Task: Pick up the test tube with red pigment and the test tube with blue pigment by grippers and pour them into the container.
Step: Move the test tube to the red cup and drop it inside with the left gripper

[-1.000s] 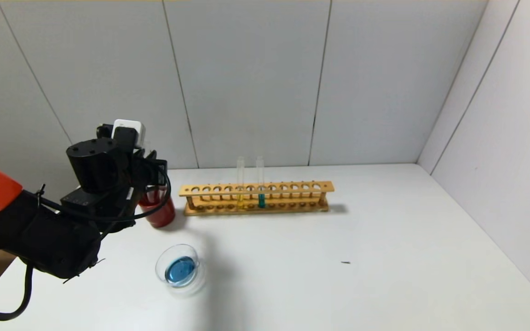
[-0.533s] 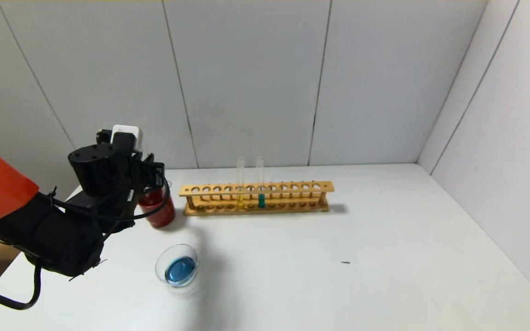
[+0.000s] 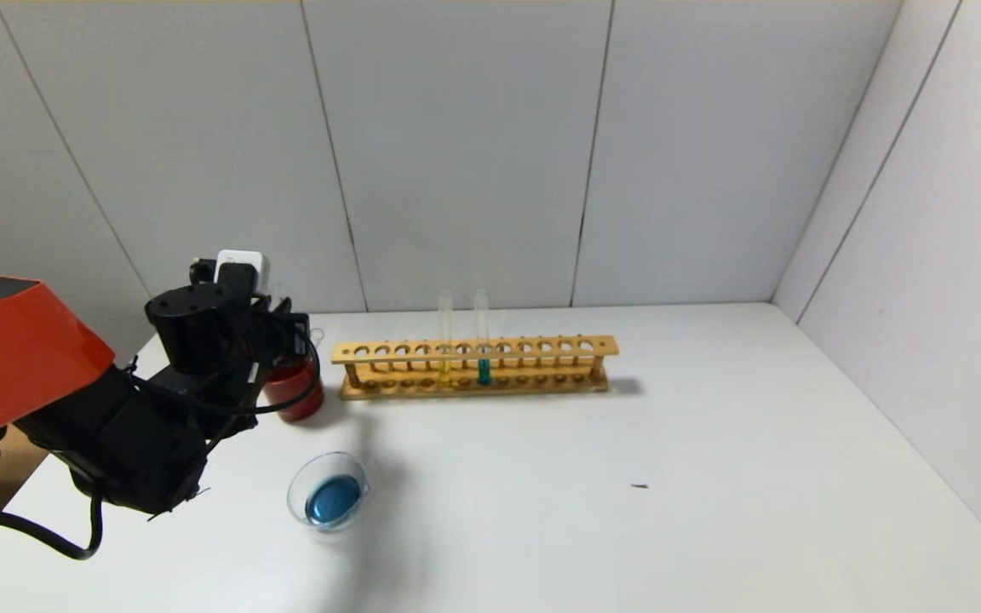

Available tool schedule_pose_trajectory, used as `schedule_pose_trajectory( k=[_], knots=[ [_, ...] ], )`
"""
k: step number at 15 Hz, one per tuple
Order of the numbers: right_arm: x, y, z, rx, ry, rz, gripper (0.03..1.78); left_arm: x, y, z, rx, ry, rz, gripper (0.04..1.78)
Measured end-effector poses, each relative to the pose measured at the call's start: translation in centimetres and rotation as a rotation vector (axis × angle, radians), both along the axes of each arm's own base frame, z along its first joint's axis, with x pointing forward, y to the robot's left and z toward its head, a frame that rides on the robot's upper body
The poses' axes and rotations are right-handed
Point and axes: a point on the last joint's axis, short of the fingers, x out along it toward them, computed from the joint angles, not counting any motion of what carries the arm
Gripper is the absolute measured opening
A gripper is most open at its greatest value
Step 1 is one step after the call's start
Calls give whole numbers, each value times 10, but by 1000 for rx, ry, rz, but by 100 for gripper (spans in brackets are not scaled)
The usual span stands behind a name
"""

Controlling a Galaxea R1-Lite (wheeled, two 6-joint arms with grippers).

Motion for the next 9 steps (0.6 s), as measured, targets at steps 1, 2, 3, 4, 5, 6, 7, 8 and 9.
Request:
schedule_pose_trajectory(
  k=[1, 2, 3, 4, 5, 6, 7, 8, 9],
  knots=[
    [0, 0, 0, 0, 0, 0, 175, 1, 1, -2, 0, 2, 1, 30],
    [0, 0, 0, 0, 0, 0, 175, 2, 2, -5, 1, 7, 1, 30],
    [0, 0, 0, 0, 0, 0, 175, 3, 3, -7, 1, 12, 4, 30],
    [0, 0, 0, 0, 0, 0, 175, 3, 3, -8, 1, 17, 5, 30],
    [0, 0, 0, 0, 0, 0, 175, 3, 3, -10, 3, 20, 7, 30],
    [0, 0, 0, 0, 0, 0, 175, 4, 4, -11, 3, 24, 8, 31],
    [0, 0, 0, 0, 0, 0, 175, 4, 4, -12, 3, 27, 9, 33],
    [0, 0, 0, 0, 0, 0, 175, 5, 4, -13, 4, 29, 10, 38],
    [0, 0, 0, 0, 0, 0, 175, 5, 4, -13, 3, 25, 11, 46]
  ],
)
